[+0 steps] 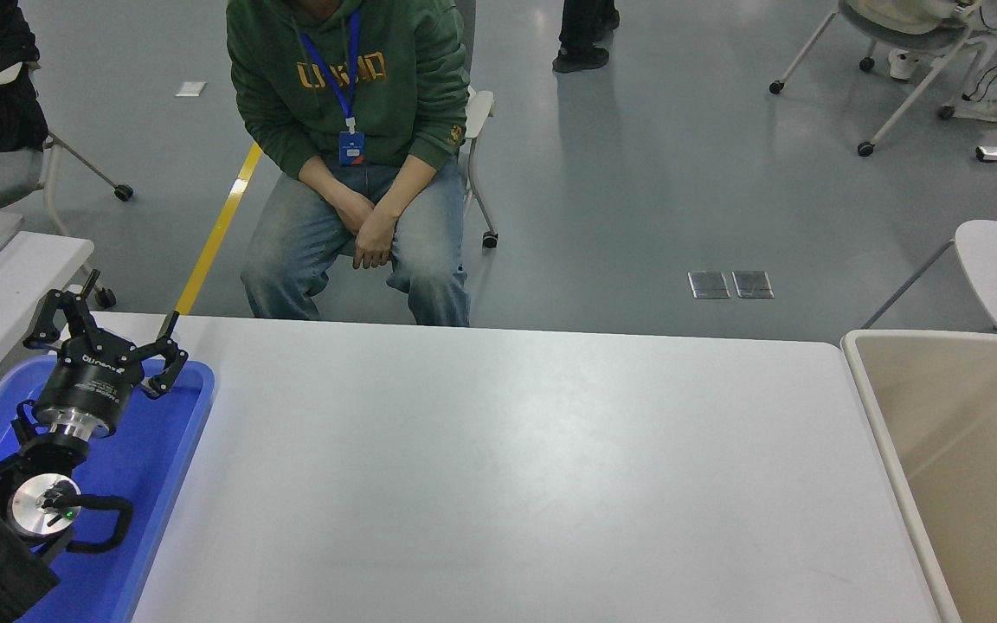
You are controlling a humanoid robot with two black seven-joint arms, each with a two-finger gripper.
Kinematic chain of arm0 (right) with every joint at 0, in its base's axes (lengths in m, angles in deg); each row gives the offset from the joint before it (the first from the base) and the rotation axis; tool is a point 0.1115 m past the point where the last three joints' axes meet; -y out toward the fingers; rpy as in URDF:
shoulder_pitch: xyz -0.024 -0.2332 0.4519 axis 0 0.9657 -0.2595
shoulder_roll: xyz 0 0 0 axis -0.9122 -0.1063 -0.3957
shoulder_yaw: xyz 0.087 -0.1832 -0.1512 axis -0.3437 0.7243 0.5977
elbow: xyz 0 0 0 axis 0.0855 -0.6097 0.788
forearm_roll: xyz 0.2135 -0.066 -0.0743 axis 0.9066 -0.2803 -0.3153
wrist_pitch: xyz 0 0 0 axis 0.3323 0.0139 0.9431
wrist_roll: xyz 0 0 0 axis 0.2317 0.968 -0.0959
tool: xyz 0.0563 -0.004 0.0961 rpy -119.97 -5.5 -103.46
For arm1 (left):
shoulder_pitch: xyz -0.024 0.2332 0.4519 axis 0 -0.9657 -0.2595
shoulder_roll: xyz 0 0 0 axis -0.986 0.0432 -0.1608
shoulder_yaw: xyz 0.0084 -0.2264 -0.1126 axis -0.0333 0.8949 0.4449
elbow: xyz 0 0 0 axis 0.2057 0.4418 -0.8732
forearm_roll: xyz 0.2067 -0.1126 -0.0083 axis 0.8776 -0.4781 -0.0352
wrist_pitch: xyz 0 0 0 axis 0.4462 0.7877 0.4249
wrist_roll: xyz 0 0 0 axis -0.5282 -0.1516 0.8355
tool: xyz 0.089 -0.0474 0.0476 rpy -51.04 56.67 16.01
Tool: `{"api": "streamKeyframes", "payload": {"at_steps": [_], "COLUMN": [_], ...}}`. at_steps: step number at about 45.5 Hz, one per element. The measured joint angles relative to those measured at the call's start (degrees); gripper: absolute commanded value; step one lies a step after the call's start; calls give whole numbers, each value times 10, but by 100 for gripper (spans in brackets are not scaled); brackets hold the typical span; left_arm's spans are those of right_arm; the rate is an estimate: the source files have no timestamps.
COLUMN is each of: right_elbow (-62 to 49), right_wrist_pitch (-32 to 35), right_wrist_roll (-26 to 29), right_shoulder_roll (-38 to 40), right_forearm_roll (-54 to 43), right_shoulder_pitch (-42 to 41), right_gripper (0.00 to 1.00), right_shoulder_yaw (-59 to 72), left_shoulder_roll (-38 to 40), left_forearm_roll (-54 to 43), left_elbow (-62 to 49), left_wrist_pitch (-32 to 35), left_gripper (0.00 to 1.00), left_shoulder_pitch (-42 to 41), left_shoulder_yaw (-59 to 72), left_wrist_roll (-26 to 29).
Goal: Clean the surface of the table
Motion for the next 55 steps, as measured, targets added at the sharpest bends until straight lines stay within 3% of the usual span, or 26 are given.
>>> {"api": "streamKeyframes", "payload": {"at_steps": [12,24,42,55], "right_elbow": [-135,-348,-524,-618], "right_wrist_pitch": [-37,-134,-299,-359], "right_wrist_roll": [0,-2,-6,-13], "right_shoulder_roll": [-70,-221,-416,-524], "right_forearm_roll": [-18,-24,-23,-22], "right_shoulder_pitch": [21,70,141,163], "right_gripper": [0,0,0,0], "right_shoulder_yaw": [7,35,41,37], "left_shoulder_roll": [0,0,0,0], "left_forearm_roll": [0,0,0,0], "left_elbow": [0,0,0,0], "left_wrist_pitch": [0,0,0,0], "left_gripper": [100,100,100,100], "left_shoulder_pitch": [0,0,0,0], "left_shoulder_yaw": [0,0,0,0], "left_wrist_roll": [0,0,0,0]}}
